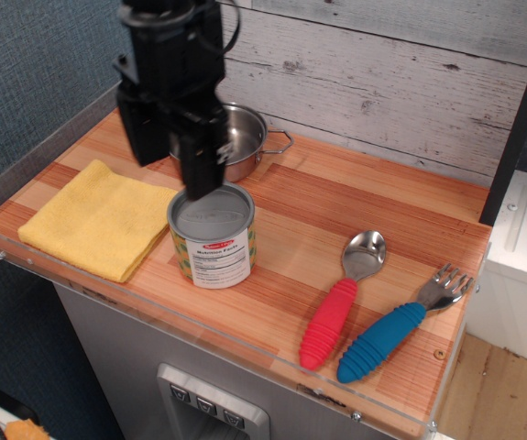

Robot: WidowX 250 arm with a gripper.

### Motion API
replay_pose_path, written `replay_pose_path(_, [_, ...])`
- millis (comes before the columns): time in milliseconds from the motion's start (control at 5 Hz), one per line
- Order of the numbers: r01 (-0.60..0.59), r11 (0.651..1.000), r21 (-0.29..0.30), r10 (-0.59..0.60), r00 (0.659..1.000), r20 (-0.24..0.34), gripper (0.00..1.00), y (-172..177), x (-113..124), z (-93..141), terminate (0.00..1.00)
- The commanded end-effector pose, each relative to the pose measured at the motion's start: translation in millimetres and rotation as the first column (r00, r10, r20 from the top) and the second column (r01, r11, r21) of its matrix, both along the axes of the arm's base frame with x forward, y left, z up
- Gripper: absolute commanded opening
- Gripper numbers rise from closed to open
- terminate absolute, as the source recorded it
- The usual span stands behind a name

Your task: Move the tin box right side of the pot

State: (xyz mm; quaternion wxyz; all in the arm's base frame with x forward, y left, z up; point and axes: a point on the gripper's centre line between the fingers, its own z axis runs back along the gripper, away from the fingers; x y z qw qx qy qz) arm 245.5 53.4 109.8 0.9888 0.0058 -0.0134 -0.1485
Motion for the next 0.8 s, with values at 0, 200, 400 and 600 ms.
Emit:
replay_pose_path(0, [0.120, 0.991, 0.056, -0.119, 0.993, -0.024, 1.00, 12, -5, -15, 0.00])
replay_pose_path(200, [0.131, 0.987, 0.095, -0.126, 0.990, -0.063, 1.00, 20, -9, -25, 0.00])
replay_pose_path(400, [0.134, 0.984, 0.120, -0.116, 0.982, -0.146, 1.00, 25, -12, -37, 0.00])
replay_pose_path(600, [0.166, 0.981, 0.105, -0.144, 0.972, -0.187, 1.00, 26, -11, -44, 0.00])
